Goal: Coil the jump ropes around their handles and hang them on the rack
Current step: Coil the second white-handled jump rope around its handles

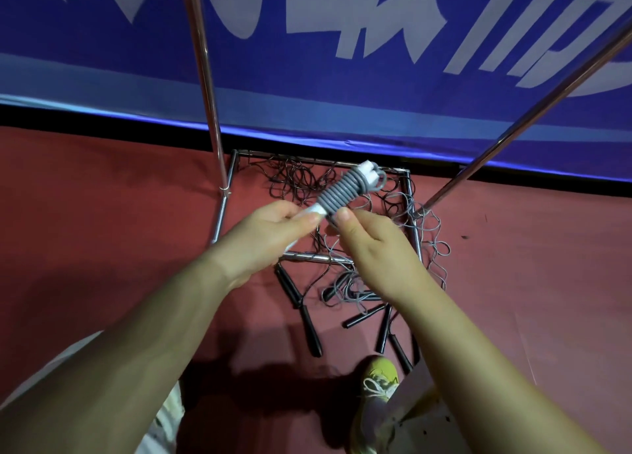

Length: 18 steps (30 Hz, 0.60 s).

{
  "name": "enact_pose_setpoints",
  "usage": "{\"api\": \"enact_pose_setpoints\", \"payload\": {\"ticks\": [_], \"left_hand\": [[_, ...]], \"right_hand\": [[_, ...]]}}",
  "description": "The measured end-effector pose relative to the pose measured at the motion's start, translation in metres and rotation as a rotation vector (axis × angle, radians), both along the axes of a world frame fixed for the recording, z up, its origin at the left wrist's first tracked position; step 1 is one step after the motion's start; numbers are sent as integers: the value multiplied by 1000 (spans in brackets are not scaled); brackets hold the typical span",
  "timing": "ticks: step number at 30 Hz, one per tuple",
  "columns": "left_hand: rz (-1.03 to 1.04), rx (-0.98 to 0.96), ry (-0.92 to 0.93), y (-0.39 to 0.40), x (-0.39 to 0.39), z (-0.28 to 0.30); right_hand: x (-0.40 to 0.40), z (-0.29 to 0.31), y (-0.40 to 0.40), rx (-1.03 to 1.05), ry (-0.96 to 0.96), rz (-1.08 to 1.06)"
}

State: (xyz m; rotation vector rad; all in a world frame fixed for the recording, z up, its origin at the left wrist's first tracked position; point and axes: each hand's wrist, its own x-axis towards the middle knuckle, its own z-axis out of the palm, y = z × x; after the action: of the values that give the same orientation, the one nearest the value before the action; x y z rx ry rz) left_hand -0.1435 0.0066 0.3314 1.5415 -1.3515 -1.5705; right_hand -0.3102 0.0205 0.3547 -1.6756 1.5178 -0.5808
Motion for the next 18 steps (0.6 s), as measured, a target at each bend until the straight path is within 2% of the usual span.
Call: {"api": "enact_pose_setpoints", "payload": {"ticks": [2,5,9,18], "left_hand": [[-8,-47,12,1,-2,-3],[-27,-80,-34,0,-2,-6],[-139,-120,-44,0,1,-2],[-61,-365,-23,5,-7,-3]], "right_hand": [[1,-1,0,38,-54,-47],[1,-3,-2,41,-28,-96],[-2,-1,-2,18,-84,-32],[-7,1,1,177,-269,50]]}}
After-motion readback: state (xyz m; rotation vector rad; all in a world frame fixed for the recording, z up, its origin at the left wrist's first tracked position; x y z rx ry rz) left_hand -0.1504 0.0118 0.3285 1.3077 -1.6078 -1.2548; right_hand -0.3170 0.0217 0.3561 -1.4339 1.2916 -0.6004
